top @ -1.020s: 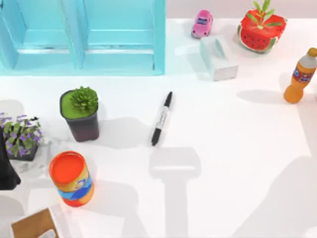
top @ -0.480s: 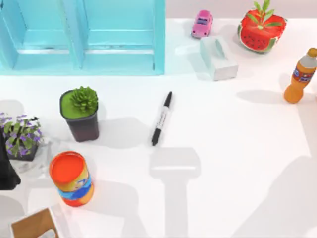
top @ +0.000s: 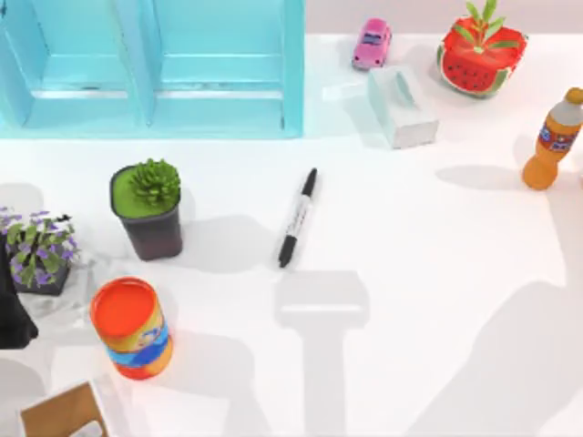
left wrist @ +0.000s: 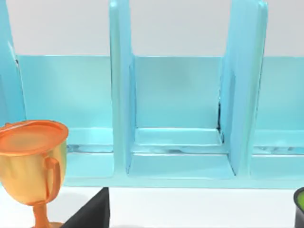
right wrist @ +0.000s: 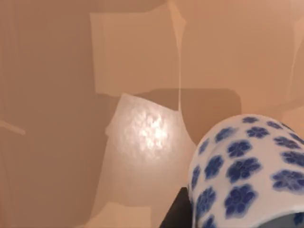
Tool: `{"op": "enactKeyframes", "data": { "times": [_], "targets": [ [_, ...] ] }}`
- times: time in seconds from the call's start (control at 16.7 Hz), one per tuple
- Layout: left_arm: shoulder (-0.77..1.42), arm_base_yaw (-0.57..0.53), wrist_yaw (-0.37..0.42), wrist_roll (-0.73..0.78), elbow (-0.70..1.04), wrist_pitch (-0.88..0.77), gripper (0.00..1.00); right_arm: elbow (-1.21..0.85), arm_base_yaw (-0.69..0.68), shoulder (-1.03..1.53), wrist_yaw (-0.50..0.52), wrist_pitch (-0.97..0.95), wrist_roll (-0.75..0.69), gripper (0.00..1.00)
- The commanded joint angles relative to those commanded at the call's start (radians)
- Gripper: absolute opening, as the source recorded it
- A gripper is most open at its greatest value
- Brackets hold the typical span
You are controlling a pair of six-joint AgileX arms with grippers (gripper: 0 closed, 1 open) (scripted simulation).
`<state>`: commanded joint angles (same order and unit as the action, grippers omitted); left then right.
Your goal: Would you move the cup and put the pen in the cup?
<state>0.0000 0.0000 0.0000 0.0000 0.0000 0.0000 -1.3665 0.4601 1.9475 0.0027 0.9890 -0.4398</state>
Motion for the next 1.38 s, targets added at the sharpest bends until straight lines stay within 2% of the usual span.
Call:
{"op": "enactKeyframes", "data": {
  "times": [0.42, 0.6, 1.02, 1.38],
  "targets": [
    [0.000, 0.000, 0.000, 0.000, 0.000, 0.000, 1.00, -0.218, -0.287, -0.135, -0.003, 0.387, 0.280, 0.00],
    [0.000, 0.000, 0.000, 0.000, 0.000, 0.000, 1.00, -0.282, -0.384, -0.193, -0.003, 0.487, 0.372, 0.00],
    [0.000, 0.000, 0.000, 0.000, 0.000, 0.000, 1.00, -0.283, -0.406, -0.195, -0.005, 0.489, 0.401, 0.00],
    [0.000, 0.000, 0.000, 0.000, 0.000, 0.000, 1.00, -0.209, -0.626, -0.129, -0.007, 0.347, 0.635, 0.00]
  ]
}}
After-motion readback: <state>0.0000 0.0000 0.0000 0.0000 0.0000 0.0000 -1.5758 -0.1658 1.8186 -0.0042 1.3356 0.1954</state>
